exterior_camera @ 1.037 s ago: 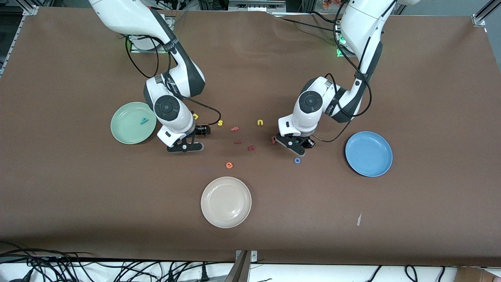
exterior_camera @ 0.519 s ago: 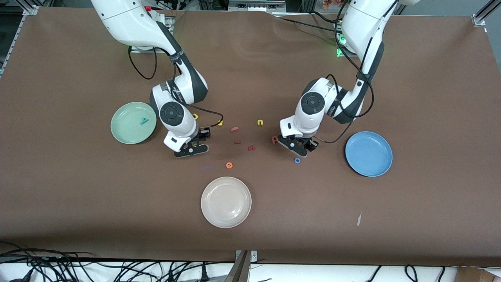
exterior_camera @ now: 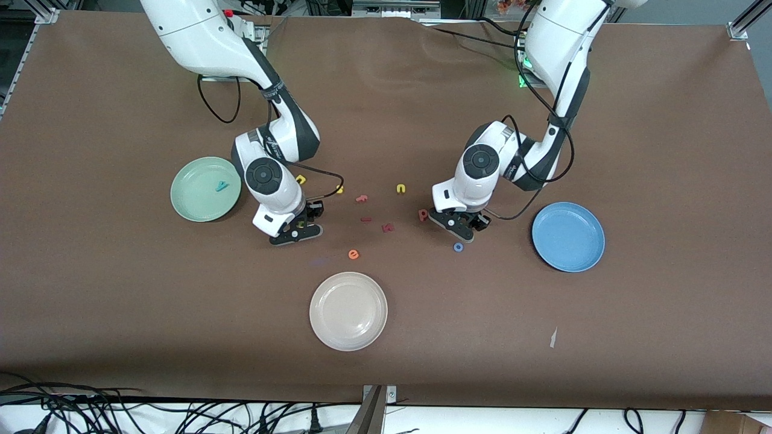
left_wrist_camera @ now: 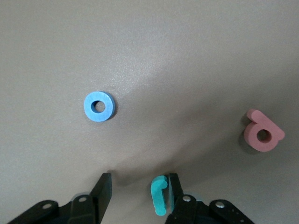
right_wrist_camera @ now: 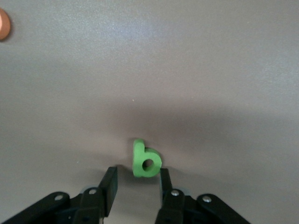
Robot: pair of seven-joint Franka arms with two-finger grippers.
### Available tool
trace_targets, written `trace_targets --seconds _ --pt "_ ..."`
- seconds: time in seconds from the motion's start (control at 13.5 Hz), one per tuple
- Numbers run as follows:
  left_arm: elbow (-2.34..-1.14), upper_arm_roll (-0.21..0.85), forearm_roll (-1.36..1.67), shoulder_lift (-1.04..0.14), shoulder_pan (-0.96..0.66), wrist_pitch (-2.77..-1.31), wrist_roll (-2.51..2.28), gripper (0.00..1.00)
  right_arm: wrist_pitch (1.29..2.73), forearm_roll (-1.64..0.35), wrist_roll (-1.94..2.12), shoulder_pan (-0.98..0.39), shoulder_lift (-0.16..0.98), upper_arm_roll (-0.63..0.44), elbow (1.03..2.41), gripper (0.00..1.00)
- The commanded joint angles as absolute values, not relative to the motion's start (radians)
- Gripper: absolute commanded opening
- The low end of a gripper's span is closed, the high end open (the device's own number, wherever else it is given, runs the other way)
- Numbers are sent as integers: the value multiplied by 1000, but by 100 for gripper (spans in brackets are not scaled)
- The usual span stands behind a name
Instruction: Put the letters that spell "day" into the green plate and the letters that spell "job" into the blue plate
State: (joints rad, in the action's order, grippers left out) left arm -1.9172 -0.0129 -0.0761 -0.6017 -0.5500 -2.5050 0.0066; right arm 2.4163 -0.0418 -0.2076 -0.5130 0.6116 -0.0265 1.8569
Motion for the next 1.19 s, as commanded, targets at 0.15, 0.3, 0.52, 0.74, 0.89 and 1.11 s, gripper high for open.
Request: trace_targets --seconds 0.15,0.3,0.52,0.74,0.89,1.11 --pt "-1924 -14 -94 -598 -549 -2496 -9 45 2441 -48 -181 -508 627 -28 1855 43" --pt "-1924 -14 -94 -598 -549 -2496 -11 40 2451 -48 -181 -508 630 -26 1855 43" --pt "-1924 -14 -94 -597 -549 -2496 -9 35 2496 -48 -183 -506 644 -26 1852 40" --pt "-1924 -14 -100 -597 -549 -2496 -6 22 2493 -48 -181 -506 644 -28 1853 12" --pt "-1924 -14 -103 -595 -548 -2496 -2 10 2488 -48 -175 -506 634 -29 1853 6" --pt "-1914 -15 -104 -583 -542 -2491 5 9 2344 -51 -181 -505 548 -77 1853 6"
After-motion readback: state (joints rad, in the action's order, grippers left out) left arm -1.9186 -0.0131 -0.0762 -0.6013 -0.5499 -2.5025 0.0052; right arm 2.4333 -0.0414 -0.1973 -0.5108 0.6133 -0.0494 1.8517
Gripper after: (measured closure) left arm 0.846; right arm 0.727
